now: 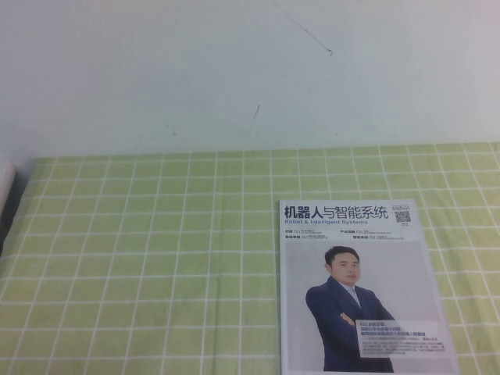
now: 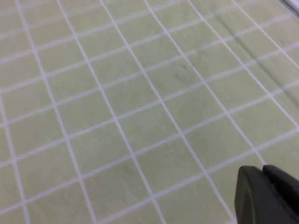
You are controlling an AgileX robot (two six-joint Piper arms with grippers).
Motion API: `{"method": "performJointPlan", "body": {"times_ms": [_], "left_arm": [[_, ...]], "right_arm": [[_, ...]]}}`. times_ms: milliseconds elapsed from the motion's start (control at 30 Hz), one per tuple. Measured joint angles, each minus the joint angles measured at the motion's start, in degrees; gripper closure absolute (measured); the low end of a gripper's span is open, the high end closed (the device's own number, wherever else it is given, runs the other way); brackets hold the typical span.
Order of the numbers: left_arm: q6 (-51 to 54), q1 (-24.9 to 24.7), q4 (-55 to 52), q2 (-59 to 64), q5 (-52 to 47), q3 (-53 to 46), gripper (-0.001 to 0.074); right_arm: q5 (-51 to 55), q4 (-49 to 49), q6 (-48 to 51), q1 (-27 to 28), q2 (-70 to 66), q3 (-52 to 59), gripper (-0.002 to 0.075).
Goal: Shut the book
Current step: 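Close the open booklet and leave it lying on the table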
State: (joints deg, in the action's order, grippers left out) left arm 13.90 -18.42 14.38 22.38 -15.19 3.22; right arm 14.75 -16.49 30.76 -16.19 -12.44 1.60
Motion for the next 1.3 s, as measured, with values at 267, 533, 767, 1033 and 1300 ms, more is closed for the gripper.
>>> {"method": "performJointPlan", "body": {"times_ms": [267,533,767,1033,1300], "left_arm": [[0.0,11.77,-2.58,-15.32,9.92,-4.51,0.0737],[0.0,20.39,-2.95,-22.87,2.59,-4.51,0.0737],[-0.1,21.06,-3.84,-22.95,-2.7,-4.39,0.0737],[-0.38,21.06,-4.06,-22.99,-2.79,-4.39,0.0737],[-0.38,21.06,-4.06,-22.99,-2.82,-4.39,0.0737]], "right_arm": [[0.0,0.0,0.0,0.0,0.0,0.0,0.0729],[0.0,-0.04,0.1,0.0,0.0,0.0,0.0729],[0.0,-0.04,0.09,0.0,0.0,0.0,0.0729],[0.0,-0.04,0.09,0.0,0.0,0.0,0.0729],[0.0,-0.04,0.09,0.0,0.0,0.0,0.0729]]}}
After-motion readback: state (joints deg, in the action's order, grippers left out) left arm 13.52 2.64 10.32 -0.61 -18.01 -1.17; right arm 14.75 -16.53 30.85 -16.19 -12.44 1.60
